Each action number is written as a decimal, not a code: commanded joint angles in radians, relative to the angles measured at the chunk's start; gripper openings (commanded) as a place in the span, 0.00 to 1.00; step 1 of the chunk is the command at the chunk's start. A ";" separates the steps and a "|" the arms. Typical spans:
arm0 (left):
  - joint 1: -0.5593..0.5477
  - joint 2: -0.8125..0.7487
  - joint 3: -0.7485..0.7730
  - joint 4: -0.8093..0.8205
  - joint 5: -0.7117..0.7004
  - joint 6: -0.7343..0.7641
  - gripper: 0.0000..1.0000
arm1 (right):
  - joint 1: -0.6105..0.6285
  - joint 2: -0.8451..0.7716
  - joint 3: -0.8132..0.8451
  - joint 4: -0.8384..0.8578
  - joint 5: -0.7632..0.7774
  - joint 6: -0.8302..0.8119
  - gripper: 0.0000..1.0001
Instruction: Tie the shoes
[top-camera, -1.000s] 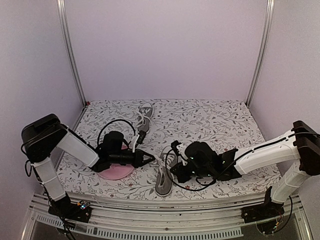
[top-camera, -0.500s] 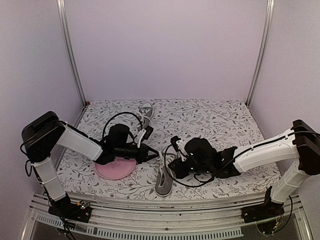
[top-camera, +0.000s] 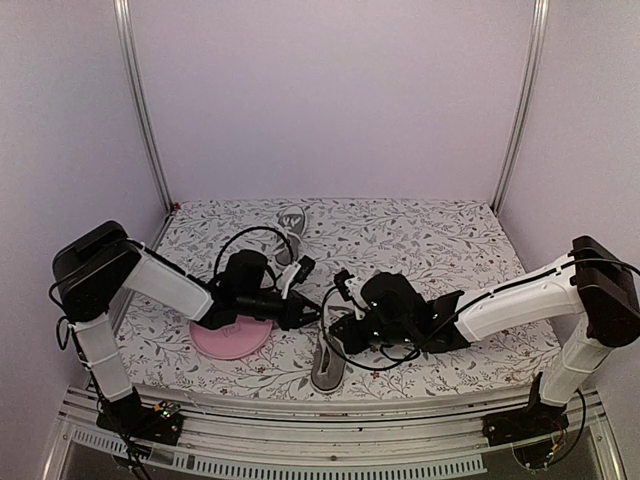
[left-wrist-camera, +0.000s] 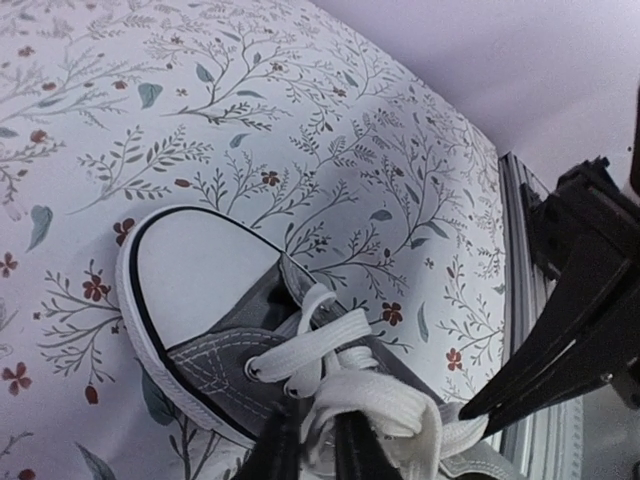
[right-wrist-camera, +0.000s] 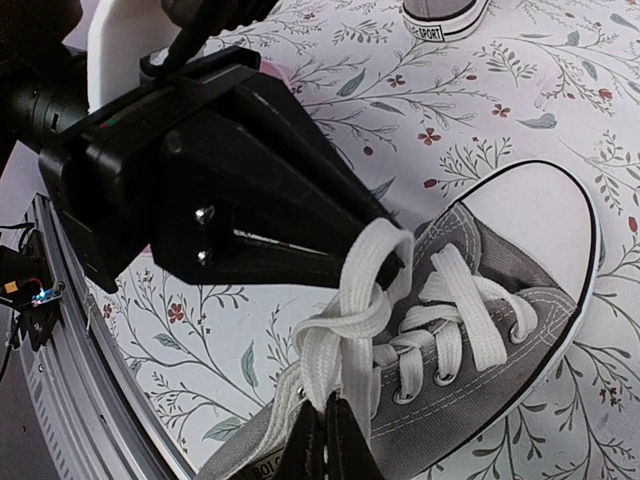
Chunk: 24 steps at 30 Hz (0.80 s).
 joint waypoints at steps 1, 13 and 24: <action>-0.012 -0.010 -0.010 -0.007 -0.078 -0.004 0.24 | -0.010 0.002 0.016 0.020 -0.005 0.021 0.02; -0.010 -0.178 -0.194 0.023 -0.195 0.000 0.57 | -0.027 -0.024 -0.025 0.021 -0.018 0.053 0.03; -0.031 -0.097 -0.190 0.121 -0.054 0.099 0.33 | -0.034 -0.026 -0.024 0.029 -0.032 0.059 0.03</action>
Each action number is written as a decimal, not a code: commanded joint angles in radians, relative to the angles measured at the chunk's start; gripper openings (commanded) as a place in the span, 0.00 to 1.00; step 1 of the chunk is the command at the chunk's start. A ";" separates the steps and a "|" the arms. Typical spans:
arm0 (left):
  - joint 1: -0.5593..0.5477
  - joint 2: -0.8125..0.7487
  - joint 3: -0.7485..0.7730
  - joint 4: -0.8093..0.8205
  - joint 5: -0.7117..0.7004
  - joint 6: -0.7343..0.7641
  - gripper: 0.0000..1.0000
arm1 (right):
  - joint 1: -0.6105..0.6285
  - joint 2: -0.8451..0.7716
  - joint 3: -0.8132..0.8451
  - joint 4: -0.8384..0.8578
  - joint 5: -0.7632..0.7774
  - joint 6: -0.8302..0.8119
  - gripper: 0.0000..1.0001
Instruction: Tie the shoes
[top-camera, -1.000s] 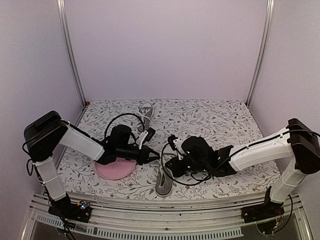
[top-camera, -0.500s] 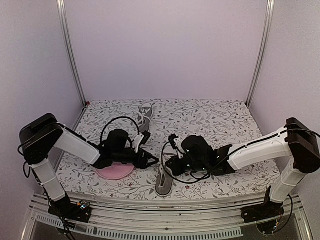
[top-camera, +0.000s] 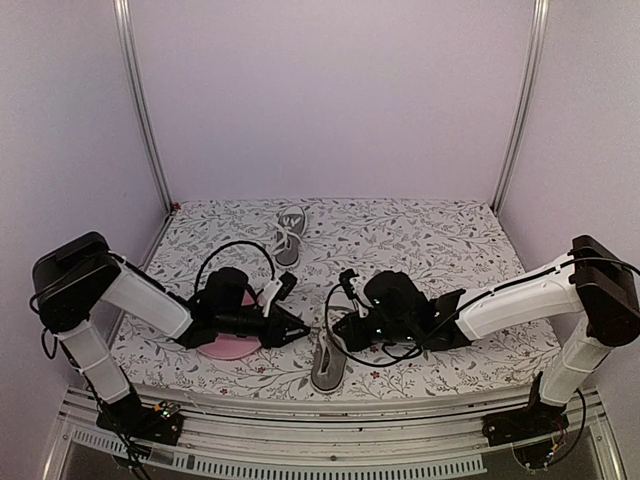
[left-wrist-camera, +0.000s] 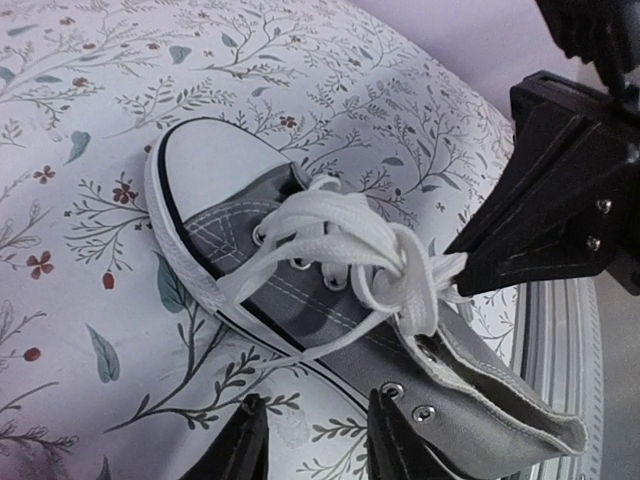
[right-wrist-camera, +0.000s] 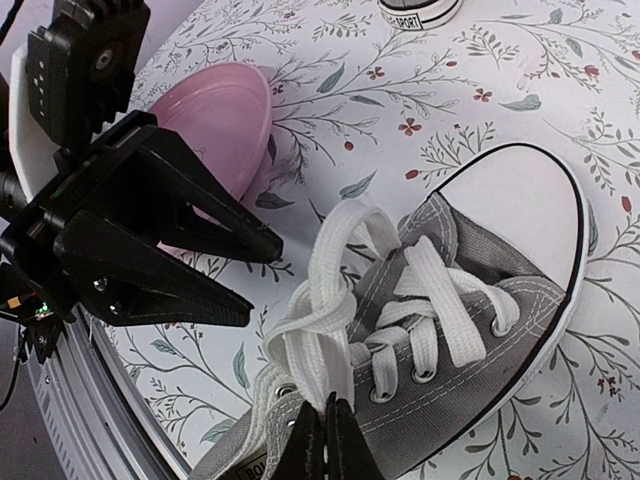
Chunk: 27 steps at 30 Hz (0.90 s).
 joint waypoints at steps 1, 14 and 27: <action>-0.021 0.045 0.037 0.049 0.032 0.070 0.33 | -0.010 -0.026 -0.011 0.027 -0.014 0.012 0.03; -0.041 0.126 0.116 0.031 0.027 0.151 0.36 | -0.021 -0.030 -0.016 0.029 -0.028 0.017 0.03; -0.065 0.142 0.113 0.050 -0.015 0.137 0.00 | -0.029 -0.060 -0.021 0.020 -0.043 0.022 0.17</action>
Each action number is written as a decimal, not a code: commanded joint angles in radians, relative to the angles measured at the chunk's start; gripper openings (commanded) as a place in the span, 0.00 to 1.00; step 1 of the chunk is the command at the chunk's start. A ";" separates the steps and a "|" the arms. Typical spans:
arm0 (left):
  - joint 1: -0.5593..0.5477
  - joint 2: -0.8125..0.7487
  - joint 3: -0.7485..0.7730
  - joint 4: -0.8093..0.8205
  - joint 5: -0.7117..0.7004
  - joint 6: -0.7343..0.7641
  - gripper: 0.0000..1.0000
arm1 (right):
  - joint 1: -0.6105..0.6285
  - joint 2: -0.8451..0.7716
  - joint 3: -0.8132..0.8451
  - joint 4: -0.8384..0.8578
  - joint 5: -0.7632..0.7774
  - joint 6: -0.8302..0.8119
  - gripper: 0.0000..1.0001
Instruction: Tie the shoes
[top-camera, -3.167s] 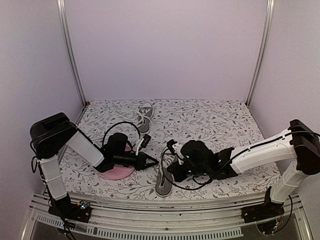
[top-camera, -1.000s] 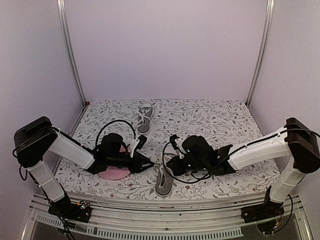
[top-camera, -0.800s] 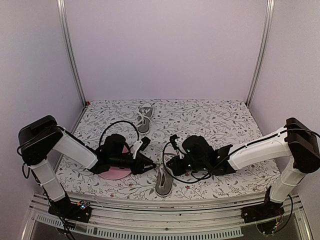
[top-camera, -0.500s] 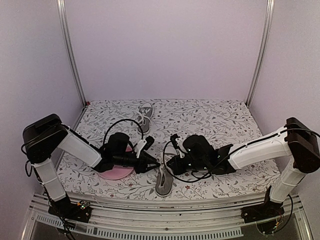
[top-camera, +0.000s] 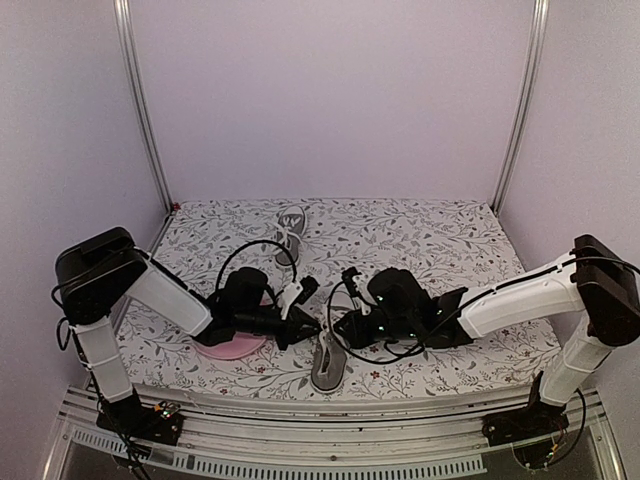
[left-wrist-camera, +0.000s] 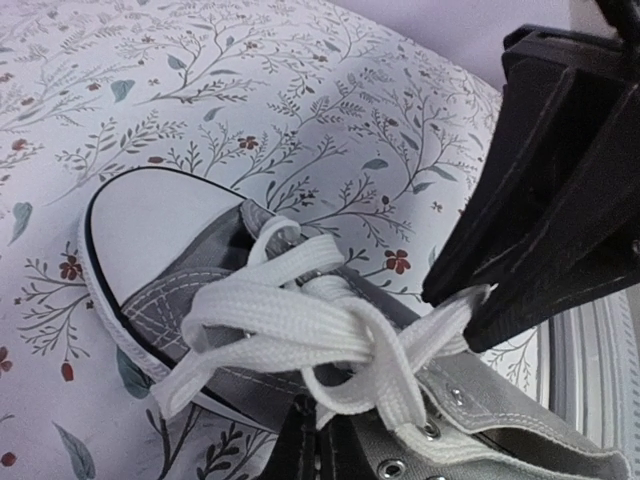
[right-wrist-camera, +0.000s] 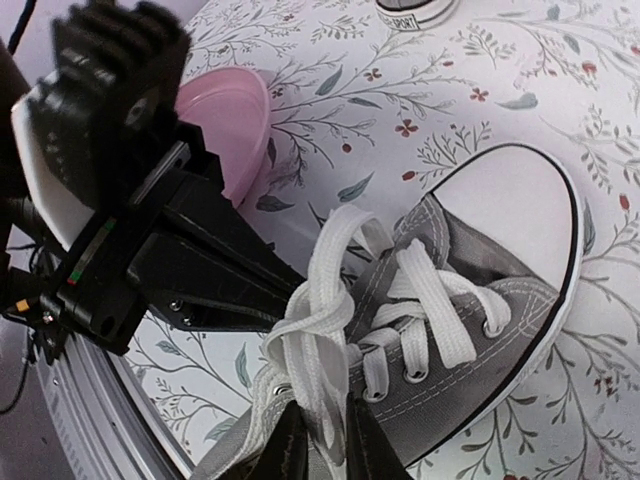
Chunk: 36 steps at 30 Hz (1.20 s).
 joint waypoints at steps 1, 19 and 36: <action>-0.012 -0.009 -0.016 0.028 -0.031 -0.009 0.00 | -0.010 -0.059 -0.012 0.007 -0.015 0.006 0.24; -0.026 -0.035 -0.058 0.038 -0.059 -0.044 0.00 | 0.013 0.048 0.200 -0.245 -0.004 -0.054 0.36; -0.032 -0.034 -0.049 0.021 -0.059 -0.041 0.00 | 0.046 0.126 0.296 -0.333 0.041 -0.089 0.21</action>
